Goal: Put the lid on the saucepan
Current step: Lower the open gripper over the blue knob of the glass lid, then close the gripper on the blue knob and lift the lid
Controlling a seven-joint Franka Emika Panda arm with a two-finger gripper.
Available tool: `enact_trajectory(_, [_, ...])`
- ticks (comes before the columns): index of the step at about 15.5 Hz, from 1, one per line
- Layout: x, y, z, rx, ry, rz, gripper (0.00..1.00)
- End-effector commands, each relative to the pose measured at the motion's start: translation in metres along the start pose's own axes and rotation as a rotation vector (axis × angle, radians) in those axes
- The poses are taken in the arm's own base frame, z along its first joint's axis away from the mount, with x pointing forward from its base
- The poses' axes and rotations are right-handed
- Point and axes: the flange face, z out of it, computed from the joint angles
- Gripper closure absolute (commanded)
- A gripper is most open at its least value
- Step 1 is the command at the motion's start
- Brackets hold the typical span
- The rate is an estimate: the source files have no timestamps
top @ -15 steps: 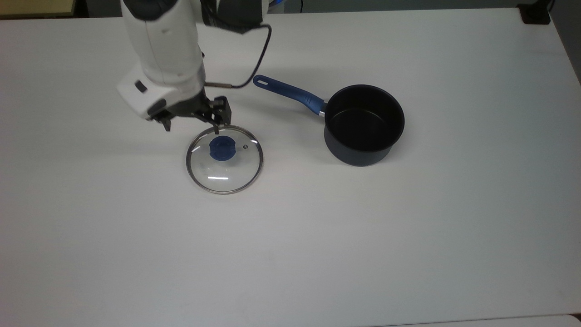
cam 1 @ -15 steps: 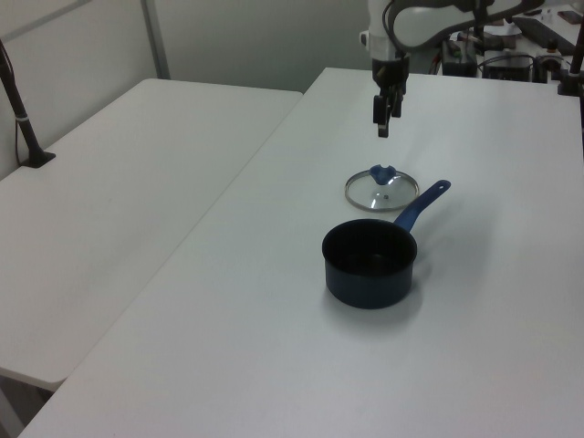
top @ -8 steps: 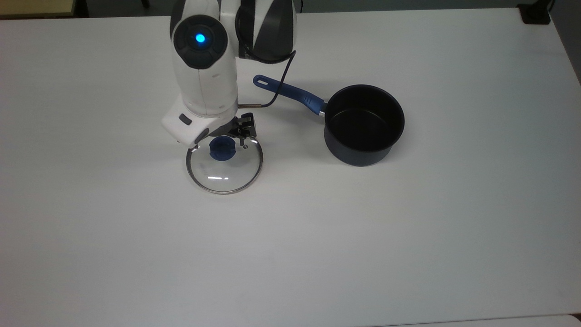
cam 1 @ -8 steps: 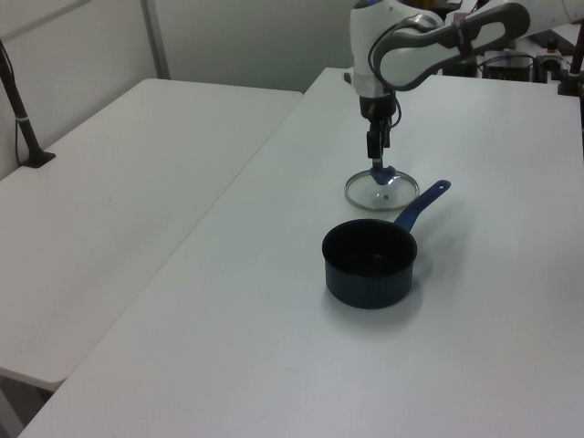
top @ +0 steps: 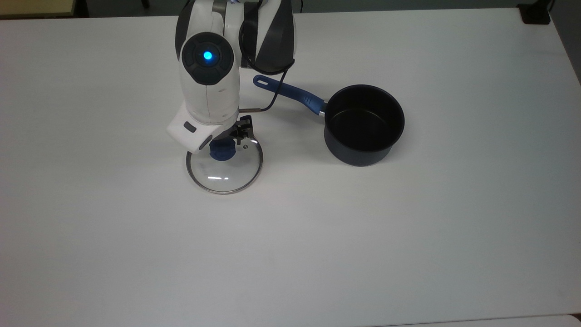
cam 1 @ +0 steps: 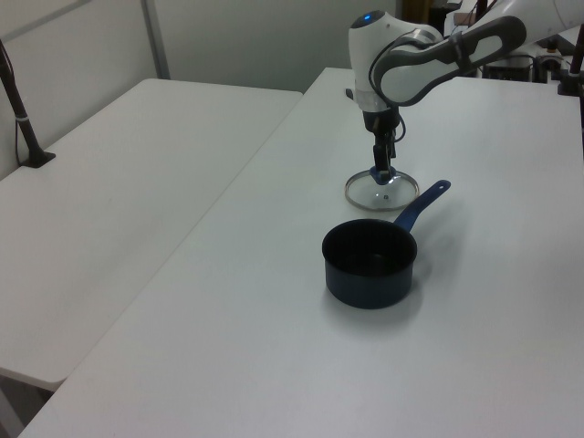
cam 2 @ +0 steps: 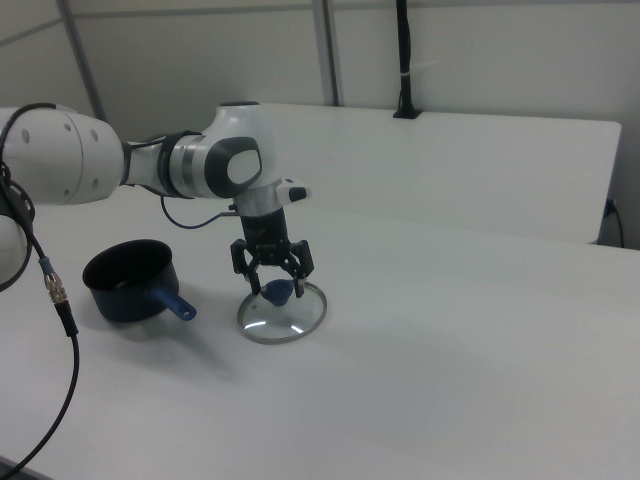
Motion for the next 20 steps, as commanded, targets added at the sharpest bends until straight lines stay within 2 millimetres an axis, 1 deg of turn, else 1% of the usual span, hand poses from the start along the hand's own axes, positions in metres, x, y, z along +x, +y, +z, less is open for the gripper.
enact_trajectory(1, [-0.003,-0.004,0.004,-0.017,0.009,-0.019,0.17])
enact_trajectory(4, [-0.001,-0.004,0.005,-0.016,0.014,0.003,0.21])
enact_trajectory(6, [0.002,-0.004,0.006,-0.019,0.037,0.033,0.27])
enact_trajectory(10, [0.004,-0.005,0.005,-0.013,0.049,0.056,0.35])
enact_trajectory(15, [0.004,-0.006,0.003,-0.012,0.053,0.082,0.51])
enact_trajectory(18, [0.002,-0.004,-0.006,-0.008,0.057,0.089,0.58])
enact_trajectory(20, [-0.001,-0.001,-0.02,-0.007,0.075,0.096,0.61])
